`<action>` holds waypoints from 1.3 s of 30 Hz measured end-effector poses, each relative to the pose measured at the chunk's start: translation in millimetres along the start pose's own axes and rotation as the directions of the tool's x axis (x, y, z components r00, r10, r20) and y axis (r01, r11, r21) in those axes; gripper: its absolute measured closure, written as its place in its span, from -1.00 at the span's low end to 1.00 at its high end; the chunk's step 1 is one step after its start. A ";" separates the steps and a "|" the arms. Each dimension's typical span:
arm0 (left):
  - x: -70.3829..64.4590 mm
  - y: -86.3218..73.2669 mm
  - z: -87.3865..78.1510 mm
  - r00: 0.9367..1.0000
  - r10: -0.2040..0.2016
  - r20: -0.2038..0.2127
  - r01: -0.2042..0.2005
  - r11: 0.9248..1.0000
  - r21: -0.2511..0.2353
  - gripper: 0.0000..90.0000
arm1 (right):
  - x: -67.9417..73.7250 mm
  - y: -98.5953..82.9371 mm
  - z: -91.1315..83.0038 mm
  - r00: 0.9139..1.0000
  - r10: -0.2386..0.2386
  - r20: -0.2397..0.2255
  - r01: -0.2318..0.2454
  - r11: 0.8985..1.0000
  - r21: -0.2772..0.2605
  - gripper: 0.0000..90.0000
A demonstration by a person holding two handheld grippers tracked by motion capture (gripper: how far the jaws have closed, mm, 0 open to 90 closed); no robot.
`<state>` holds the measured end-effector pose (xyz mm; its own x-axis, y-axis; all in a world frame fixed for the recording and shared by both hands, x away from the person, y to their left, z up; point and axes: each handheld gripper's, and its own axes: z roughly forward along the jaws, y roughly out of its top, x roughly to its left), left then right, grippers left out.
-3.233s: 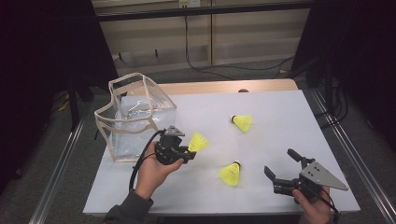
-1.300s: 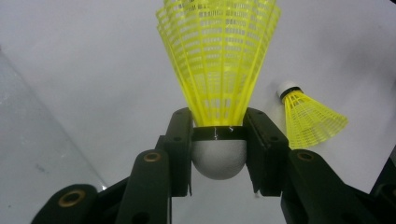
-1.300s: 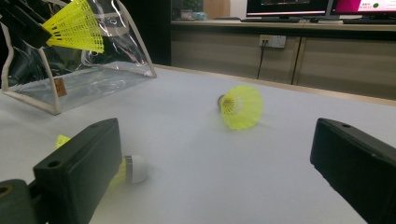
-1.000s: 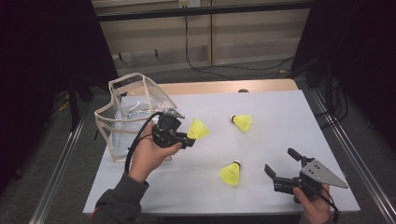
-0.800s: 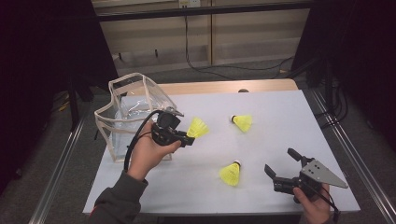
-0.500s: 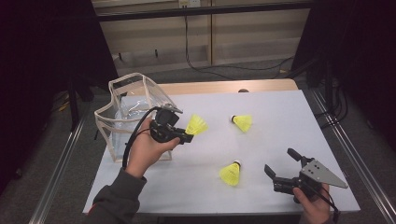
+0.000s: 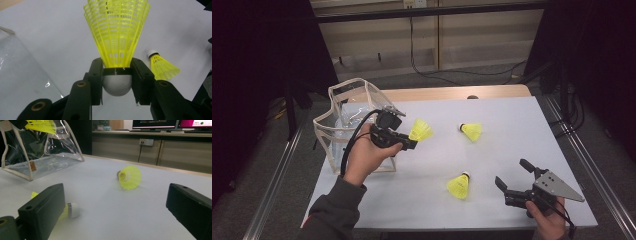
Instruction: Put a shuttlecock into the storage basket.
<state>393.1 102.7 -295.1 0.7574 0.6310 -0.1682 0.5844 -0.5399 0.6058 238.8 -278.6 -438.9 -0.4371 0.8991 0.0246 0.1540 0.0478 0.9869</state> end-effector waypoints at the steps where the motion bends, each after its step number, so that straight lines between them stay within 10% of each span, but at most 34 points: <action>1: 0.7 0.4 -0.5 1.000 -0.004 -0.001 0.004 1.000 -0.005 0.44 | 0.1 0.0 0.1 1.000 0.000 0.001 0.000 1.000 -0.001 -0.96; 39: 8.1 19.7 -22.5 1.000 0.002 -0.007 -0.002 1.000 0.015 0.44 | 0.8 0.5 -0.4 1.000 -0.004 -0.003 0.004 1.000 -0.001 -0.96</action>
<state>404.2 109.7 -267.0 0.7566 0.6337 -0.1613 0.5871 -0.5497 0.5942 238.1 -278.1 -438.3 -0.4400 0.8977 0.0215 0.1516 0.0506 0.9872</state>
